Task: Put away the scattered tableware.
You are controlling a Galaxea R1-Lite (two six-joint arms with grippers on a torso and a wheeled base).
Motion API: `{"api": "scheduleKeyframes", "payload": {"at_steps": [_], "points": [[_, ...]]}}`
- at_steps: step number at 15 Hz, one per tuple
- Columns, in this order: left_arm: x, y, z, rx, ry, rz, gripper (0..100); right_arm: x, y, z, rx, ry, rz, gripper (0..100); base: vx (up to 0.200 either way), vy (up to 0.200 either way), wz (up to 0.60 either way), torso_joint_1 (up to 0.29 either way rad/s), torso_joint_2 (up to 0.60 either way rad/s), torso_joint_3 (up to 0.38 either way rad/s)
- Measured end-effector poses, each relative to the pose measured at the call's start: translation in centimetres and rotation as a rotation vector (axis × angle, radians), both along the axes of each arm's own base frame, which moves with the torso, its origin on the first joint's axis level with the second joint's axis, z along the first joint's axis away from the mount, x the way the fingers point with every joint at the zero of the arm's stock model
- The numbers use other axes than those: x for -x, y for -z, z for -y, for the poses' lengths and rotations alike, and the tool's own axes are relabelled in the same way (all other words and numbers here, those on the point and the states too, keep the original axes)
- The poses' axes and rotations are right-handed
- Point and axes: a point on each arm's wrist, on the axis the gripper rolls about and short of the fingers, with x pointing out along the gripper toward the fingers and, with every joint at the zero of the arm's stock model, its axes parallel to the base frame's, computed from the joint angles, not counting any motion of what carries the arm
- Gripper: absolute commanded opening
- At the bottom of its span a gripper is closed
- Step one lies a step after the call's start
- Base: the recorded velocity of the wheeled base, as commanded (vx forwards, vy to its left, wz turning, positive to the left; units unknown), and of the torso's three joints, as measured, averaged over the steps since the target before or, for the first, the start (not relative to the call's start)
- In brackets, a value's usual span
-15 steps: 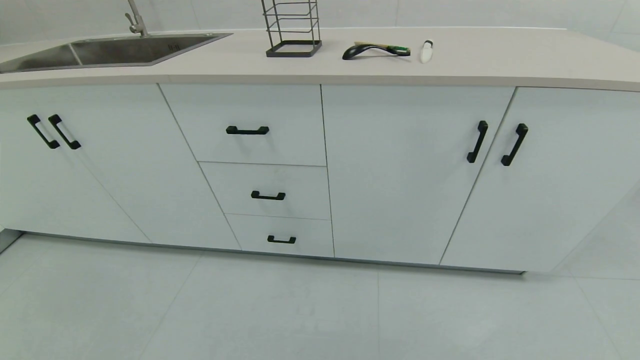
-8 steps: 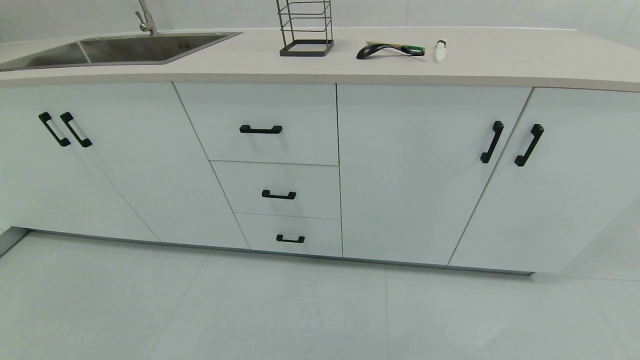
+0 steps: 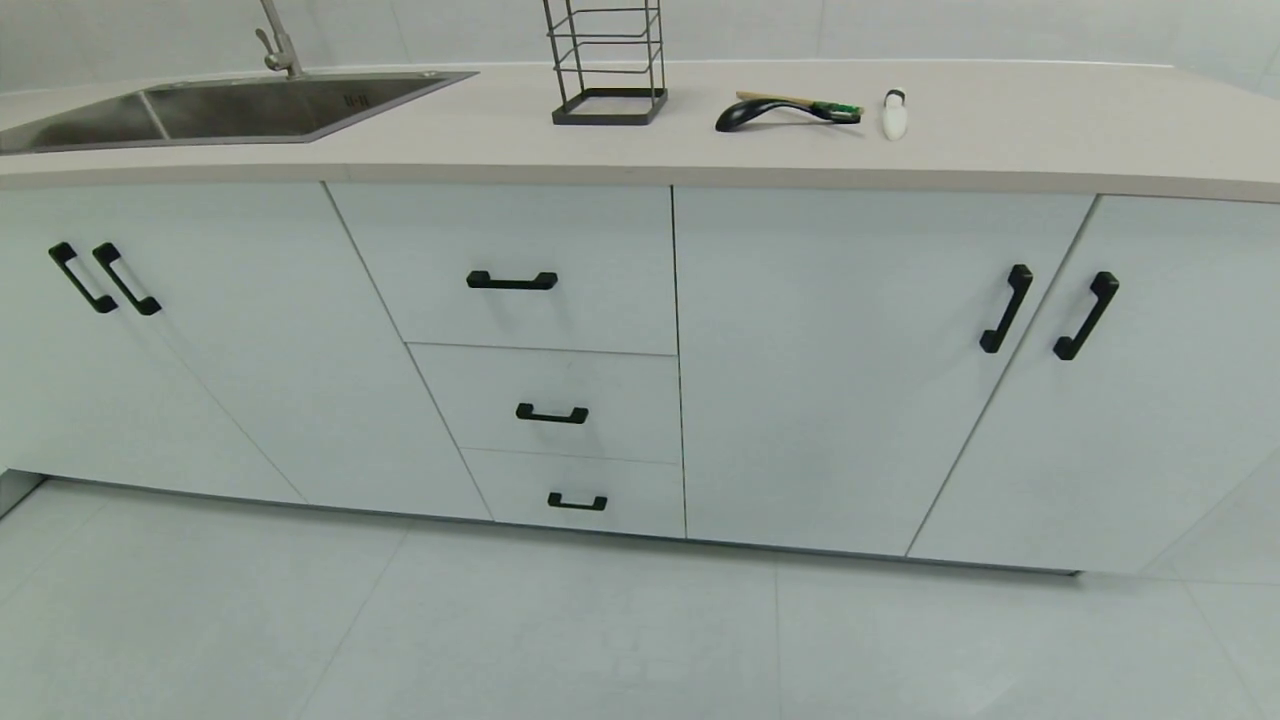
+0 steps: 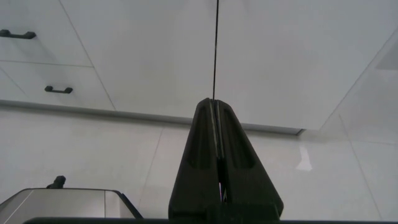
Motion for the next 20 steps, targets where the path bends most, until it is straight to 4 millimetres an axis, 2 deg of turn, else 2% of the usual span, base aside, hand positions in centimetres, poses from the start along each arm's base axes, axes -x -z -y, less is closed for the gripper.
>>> {"api": "scheduleKeyframes", "payload": {"at_steps": [4,12,15,20], "points": [[0.0,0.0,0.0,0.067,-0.001,0.002,100,0.0,0.0,0.0,0.0,-0.001,0.0,0,0.0,0.0,0.0,0.0,0.0,0.0],[0.0,-0.02,-0.01,0.068,-0.002,0.004,100,0.0,0.0,0.0,0.001,-0.001,0.0,0,0.0,0.0,0.0,0.0,0.0,0.0],[0.0,-0.02,0.0,0.07,-0.002,0.004,100,0.0,0.0,0.0,0.0,-0.001,0.0,0,0.2,0.0,0.0,-0.001,0.0,-0.002],[0.0,-0.04,0.0,0.072,-0.002,0.005,100,0.0,0.0,0.0,0.0,-0.001,0.0,0,0.0,0.0,0.0,0.0,0.0,0.0]]}}
